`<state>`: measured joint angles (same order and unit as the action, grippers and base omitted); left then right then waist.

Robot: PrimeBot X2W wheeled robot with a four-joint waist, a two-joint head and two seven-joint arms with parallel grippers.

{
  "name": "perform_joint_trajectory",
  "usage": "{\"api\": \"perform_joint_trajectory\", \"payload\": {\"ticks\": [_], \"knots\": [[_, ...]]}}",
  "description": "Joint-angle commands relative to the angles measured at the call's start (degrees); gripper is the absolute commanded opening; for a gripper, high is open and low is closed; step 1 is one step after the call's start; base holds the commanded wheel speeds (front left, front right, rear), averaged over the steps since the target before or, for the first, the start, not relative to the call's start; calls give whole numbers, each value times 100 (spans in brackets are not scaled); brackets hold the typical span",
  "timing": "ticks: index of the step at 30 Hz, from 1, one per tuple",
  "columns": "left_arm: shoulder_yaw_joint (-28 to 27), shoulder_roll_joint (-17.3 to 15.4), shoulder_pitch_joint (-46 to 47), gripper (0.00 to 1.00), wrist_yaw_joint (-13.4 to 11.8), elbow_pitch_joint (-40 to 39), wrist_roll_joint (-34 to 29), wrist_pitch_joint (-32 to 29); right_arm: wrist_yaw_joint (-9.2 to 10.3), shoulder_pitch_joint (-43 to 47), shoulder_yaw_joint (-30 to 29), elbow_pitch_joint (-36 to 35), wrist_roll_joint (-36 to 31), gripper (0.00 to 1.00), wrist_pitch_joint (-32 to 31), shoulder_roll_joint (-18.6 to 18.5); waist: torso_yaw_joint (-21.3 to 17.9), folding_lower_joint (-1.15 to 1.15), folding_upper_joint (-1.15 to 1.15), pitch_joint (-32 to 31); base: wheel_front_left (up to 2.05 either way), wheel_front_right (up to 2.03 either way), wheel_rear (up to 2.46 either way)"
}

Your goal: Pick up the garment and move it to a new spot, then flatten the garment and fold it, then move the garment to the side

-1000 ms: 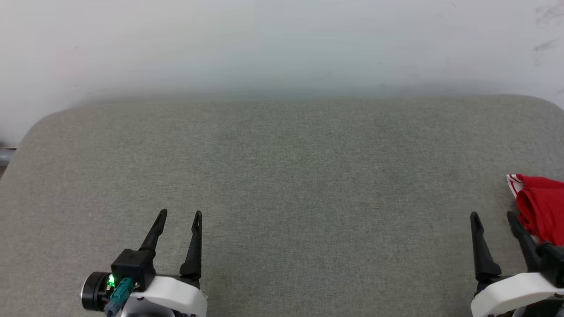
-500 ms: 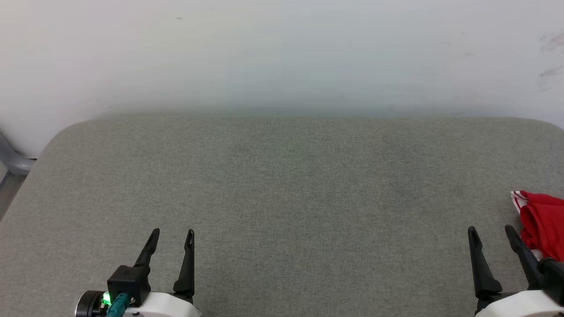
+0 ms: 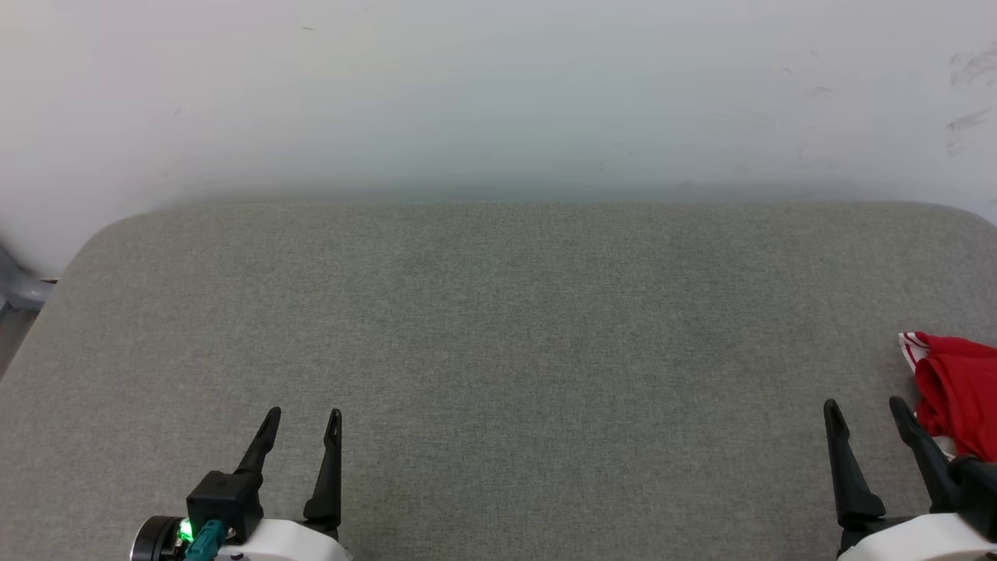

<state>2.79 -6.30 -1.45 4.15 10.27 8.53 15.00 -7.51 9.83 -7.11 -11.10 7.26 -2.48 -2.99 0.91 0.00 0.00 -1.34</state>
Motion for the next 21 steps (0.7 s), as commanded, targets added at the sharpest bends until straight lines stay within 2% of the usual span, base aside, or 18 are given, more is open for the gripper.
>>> {"api": "perform_joint_trajectory", "payload": {"ticks": [1,6,7,10,21], "knots": [[-29,19,-45,100,24,9,-33,24,4,7,4,-32,16,100,32,20,-3,0,0,3,0,0,0],[-53,39,-41,100,49,45,-31,24,4,-24,-12,-59,6,100,31,20,4,0,0,-4,0,0,0],[-46,21,-1,0,36,46,-21,0,0,-13,-10,-26,1,0,15,0,4,0,0,-4,0,0,0],[-45,44,-53,0,37,187,-10,-30,0,7,3,122,12,0,12,4,6,1,0,-6,0,0,0],[-204,84,98,0,79,246,1126,-354,0,-221,16,444,1181,0,-40,2,-2,1,0,7,0,0,0]]}}
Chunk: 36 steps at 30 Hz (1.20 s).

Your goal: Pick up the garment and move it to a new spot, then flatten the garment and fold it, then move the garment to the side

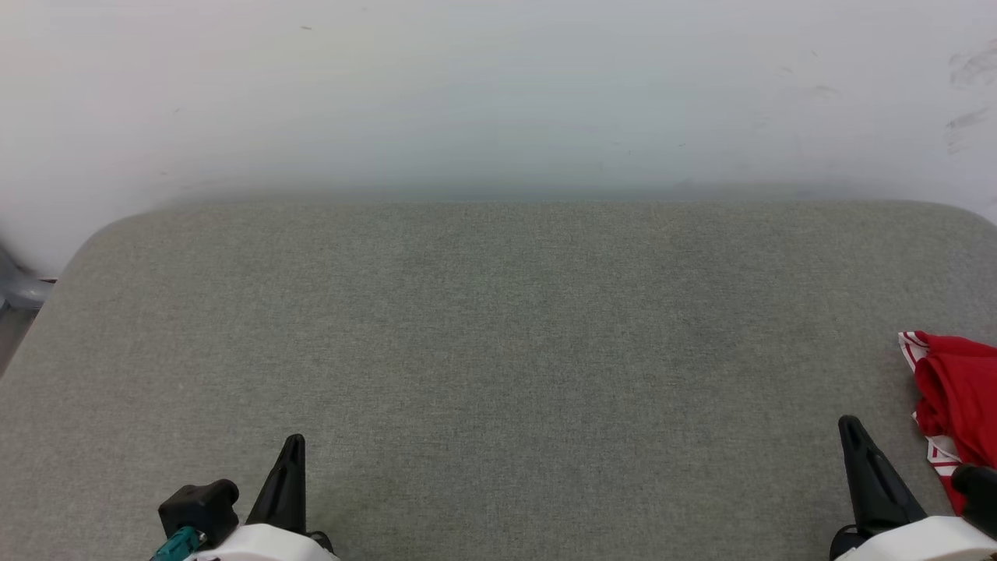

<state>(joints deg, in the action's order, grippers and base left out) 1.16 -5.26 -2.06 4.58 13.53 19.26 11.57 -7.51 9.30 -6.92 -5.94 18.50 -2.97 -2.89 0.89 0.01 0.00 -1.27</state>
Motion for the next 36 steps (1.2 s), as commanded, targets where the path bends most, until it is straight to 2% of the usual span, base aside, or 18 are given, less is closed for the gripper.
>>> {"api": "perform_joint_trajectory", "payload": {"ticks": [1,18,36], "knots": [[-49,-17,165,0,40,-83,157,-34,0,-190,-3,-43,162,0,4,-8,0,0,0,1,0,0,0],[-197,41,316,0,101,-79,1808,-423,1,-515,9,421,1827,0,-78,-11,-14,0,0,22,0,0,0],[-347,95,463,0,152,-48,3238,-785,1,-802,19,828,3274,0,-148,-12,-28,0,0,45,0,0,0]]}}
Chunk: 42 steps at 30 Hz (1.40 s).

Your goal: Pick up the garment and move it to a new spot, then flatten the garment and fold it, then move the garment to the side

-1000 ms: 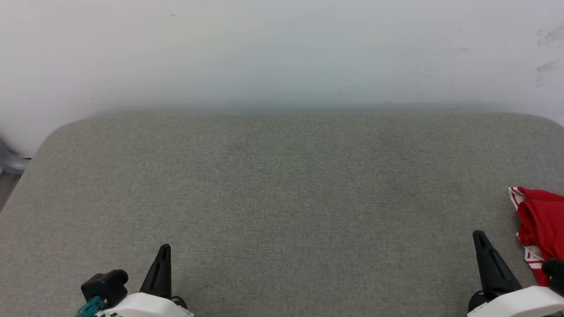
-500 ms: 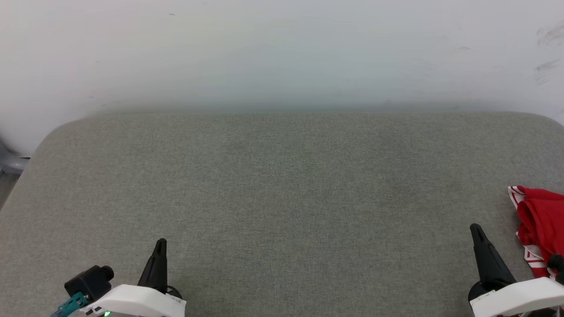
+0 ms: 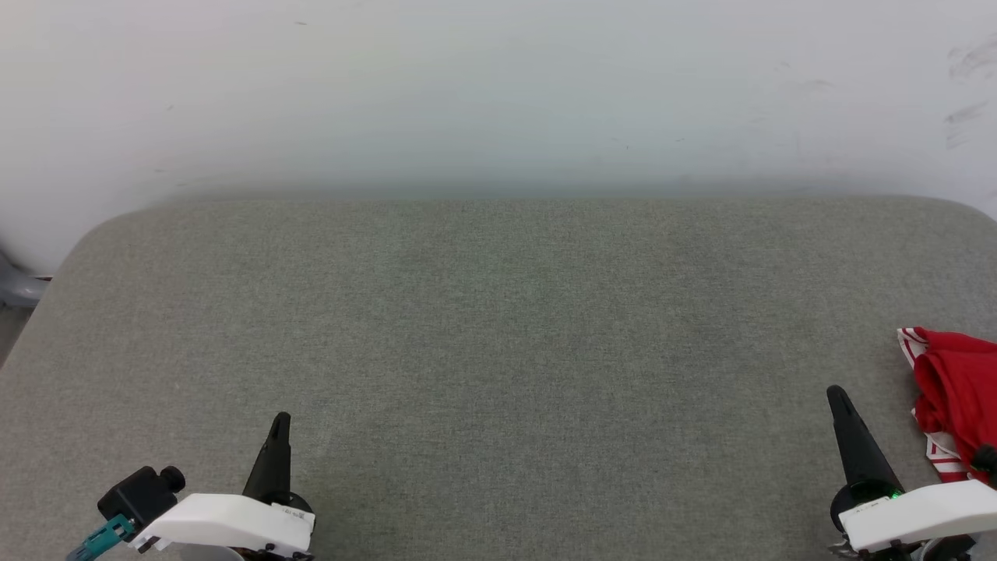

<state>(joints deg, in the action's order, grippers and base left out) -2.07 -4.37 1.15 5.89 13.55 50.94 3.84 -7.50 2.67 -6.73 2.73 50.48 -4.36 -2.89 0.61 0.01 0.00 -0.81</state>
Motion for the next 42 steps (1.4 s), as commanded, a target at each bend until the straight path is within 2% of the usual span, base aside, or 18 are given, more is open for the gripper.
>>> {"api": "perform_joint_trajectory", "payload": {"ticks": [1,42], "knots": [[-32,8,149,0,22,-49,142,-29,0,-150,2,-18,149,0,-13,-12,0,0,0,1,0,0,0],[-302,96,405,0,123,11,2631,-675,1,-647,16,703,2667,0,-143,-8,-33,-1,0,54,0,0,0]]}}
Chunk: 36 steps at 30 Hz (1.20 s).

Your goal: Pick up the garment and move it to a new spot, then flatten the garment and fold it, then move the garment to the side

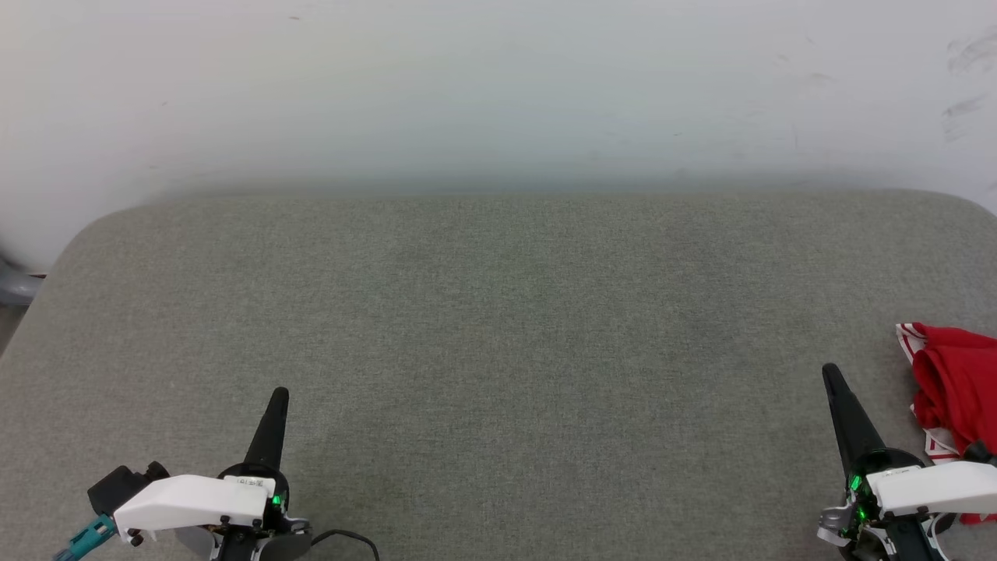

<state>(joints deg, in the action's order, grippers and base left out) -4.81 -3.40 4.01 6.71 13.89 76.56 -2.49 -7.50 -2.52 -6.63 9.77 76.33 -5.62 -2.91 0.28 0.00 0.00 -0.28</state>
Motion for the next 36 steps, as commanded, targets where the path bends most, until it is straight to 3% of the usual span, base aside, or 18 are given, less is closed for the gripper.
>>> {"api": "perform_joint_trajectory", "payload": {"ticks": [1,36], "knots": [[-33,1,123,0,36,-22,116,-48,1,-135,7,13,131,0,-19,-7,-1,0,0,2,0,0,0],[-193,60,256,0,90,23,1617,-432,2,-425,14,453,1645,0,-97,-2,-28,0,0,46,0,0,0]]}}
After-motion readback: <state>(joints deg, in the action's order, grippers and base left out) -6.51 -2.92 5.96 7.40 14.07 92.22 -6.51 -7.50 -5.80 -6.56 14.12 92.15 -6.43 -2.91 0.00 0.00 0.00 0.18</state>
